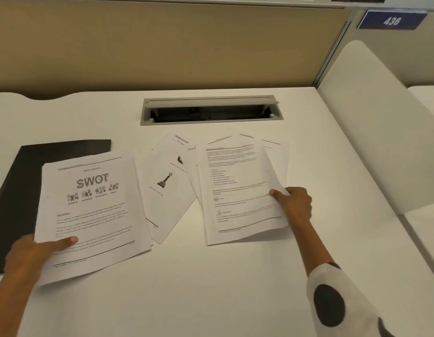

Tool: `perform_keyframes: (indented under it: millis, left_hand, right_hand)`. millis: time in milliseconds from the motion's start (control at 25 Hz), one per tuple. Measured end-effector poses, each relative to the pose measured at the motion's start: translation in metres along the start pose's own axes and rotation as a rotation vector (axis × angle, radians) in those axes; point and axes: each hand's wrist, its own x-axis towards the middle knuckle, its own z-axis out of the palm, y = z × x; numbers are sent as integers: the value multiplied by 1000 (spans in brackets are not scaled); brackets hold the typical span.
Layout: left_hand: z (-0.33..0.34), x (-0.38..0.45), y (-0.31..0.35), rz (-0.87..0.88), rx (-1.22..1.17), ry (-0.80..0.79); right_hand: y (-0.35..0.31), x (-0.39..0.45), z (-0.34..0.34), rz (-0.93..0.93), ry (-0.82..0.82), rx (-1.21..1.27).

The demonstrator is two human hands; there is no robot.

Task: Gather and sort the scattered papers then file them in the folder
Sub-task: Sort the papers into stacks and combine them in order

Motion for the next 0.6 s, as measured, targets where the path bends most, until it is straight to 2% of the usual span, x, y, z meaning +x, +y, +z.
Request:
perform_keyframes:
  millis: [160, 320, 440, 560, 600]
  left_hand:
    - [7, -40, 31, 25, 47, 58]
    - [14, -54, 45, 39, 57, 89]
    - [15, -60, 58, 85, 217, 213]
    - [39, -93, 93, 352, 122, 363]
    - [57, -111, 108, 422, -2, 312]
  right_hand:
    - [27, 7, -17, -51, -55, -9]
    - [36, 10, -30, -86, -32, 121]
    - [35, 11, -35, -69, -97, 194]
    - [37, 9, -35, 3, -197, 356]
    - [38, 6, -33, 16, -207, 388]
